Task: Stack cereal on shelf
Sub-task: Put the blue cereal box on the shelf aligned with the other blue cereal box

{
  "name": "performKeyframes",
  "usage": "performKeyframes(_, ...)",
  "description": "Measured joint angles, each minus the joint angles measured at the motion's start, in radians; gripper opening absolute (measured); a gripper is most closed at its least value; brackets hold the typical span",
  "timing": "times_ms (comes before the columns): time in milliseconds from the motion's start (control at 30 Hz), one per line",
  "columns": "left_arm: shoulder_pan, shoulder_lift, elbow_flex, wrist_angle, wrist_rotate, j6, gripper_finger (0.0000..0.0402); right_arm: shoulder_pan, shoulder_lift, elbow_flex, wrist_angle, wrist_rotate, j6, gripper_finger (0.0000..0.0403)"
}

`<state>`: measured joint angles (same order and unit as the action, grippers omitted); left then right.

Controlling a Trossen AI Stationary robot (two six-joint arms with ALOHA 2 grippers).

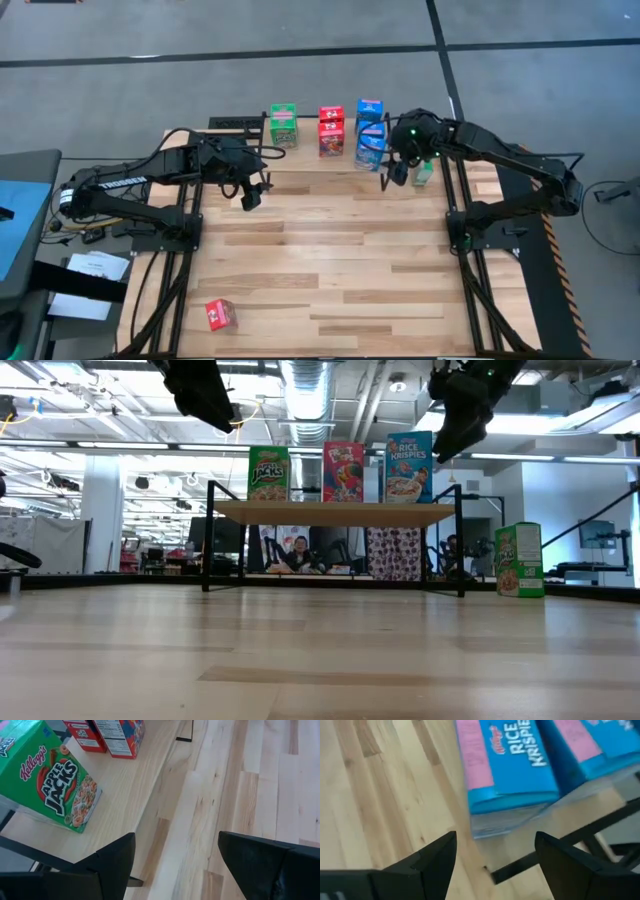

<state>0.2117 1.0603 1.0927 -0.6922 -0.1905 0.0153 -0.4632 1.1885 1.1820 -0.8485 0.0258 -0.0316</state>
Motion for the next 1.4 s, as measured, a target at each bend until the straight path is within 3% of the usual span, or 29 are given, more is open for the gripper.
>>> performKeyframes(433, 0.0, 0.0, 0.0, 0.001, 0.0, 0.003, 0.0275, 0.079, 0.014, 0.0, 0.031, -0.108, 0.146, 0.0294)
performKeyframes(800, 0.0, 0.0, 0.0, 0.002, 0.0, -0.007, 0.0275, 0.068, 0.044, 0.001, 0.04, -0.107, 0.174, 0.0294)
performKeyframes(1000, 0.0, 0.0, 0.0, 0.002, 0.0, -0.009, 0.0275, 0.049, 0.044, 0.001, 0.045, -0.043, 0.211, 0.0294)
performKeyframes(1400, 0.0, 0.0, 0.0, 0.002, 0.0, -0.009, 0.0275, 0.115, 0.04, 0.001, -0.009, -0.092, 0.315, 0.0294)
